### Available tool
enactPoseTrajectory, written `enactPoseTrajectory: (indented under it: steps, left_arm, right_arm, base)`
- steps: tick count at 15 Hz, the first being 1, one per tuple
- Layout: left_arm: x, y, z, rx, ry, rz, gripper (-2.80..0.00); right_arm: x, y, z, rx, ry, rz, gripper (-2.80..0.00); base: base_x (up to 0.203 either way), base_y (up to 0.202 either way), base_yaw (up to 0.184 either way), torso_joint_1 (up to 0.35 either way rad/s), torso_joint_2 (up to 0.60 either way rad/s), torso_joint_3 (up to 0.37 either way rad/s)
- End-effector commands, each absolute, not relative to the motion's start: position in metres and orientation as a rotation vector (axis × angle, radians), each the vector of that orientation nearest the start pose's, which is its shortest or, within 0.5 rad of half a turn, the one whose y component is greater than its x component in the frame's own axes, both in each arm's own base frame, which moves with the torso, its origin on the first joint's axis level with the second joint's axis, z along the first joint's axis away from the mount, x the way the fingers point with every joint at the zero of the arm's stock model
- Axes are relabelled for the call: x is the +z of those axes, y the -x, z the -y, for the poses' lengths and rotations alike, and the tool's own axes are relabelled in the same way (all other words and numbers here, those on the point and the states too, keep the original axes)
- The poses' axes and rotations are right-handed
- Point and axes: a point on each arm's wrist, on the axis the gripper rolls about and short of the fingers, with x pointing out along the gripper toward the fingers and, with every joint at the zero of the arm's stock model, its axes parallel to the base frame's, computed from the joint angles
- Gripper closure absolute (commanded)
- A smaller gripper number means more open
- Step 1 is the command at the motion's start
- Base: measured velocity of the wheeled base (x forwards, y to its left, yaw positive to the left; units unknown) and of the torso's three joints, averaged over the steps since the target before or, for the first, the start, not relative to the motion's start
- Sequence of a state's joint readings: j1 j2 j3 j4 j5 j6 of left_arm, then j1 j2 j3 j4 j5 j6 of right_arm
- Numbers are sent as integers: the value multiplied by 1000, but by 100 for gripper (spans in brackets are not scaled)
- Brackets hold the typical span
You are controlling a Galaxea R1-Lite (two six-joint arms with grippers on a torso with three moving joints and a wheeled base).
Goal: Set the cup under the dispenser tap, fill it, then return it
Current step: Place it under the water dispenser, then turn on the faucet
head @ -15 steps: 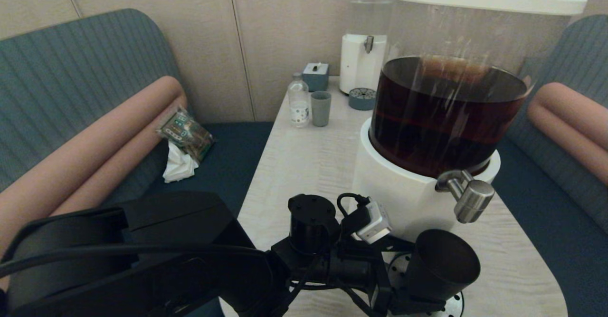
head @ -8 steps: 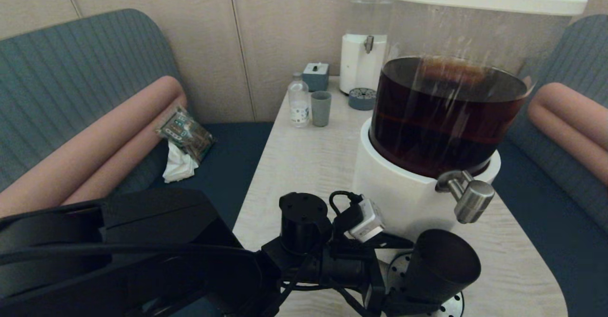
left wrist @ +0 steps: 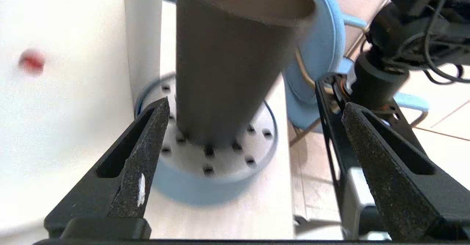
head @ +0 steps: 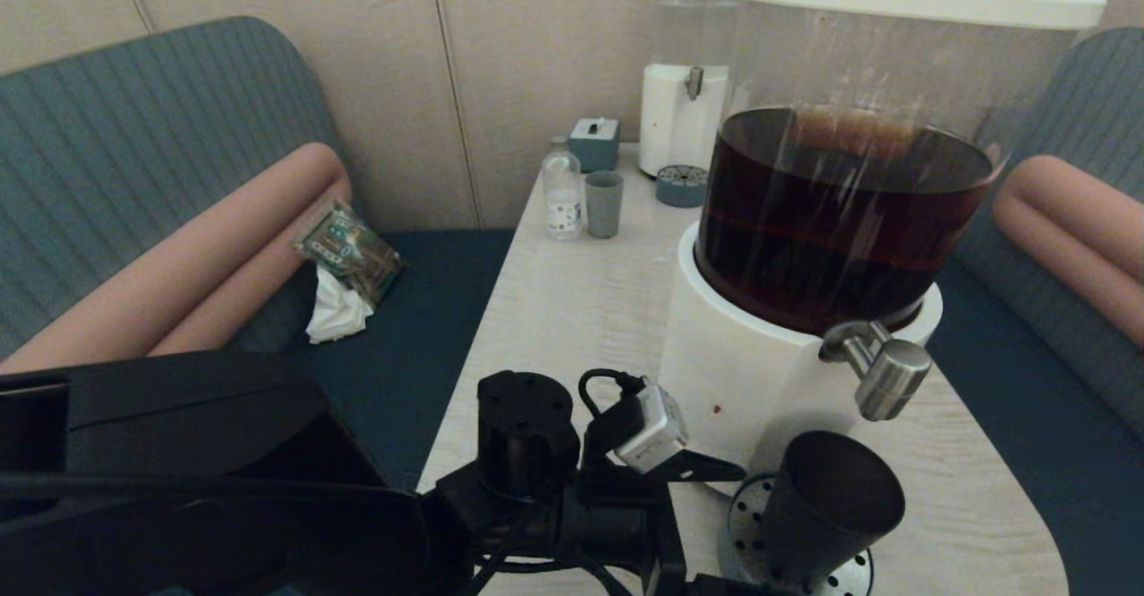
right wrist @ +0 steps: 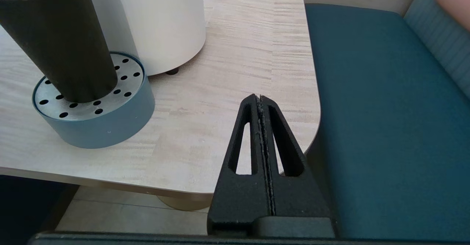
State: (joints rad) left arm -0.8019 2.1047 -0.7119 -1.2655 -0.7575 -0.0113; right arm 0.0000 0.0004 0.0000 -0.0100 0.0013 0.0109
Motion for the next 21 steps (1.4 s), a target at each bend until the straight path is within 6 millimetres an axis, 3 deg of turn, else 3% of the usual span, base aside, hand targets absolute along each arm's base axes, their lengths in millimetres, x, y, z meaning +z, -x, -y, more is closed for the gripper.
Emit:
enactPoseTrajectory:
  steps: [1, 6, 11, 15, 16, 21]
  left_arm:
    - [99, -228, 250, -1546, 6, -129, -280]
    - [122, -208, 196, -1374, 19, -120, -280]
    - [176, -189, 127, -1024, 131, 43, -280]
    - [224, -159, 78, -759, 230, 266, -280]
    - [232, -152, 68, -713, 232, 309, 0]
    - [269, -111, 32, -558, 209, 475, 0]
  right_arm:
    - [74, 23, 0, 2, -11, 8, 0]
    - [74, 23, 0, 2, -11, 8, 0]
    - [74, 23, 0, 2, -11, 8, 0]
    - [74, 23, 0, 2, -11, 8, 0]
    - [74, 23, 0, 2, -11, 8, 0]
    - [74, 23, 0, 2, -11, 8, 0]
  base:
    - [0, 0, 0, 0, 0, 0]
    - [0, 0, 0, 0, 0, 0]
    - [0, 0, 0, 0, 0, 0]
    - [0, 0, 0, 0, 0, 0]
    - [0, 0, 0, 0, 0, 0]
    - [0, 0, 0, 0, 0, 0]
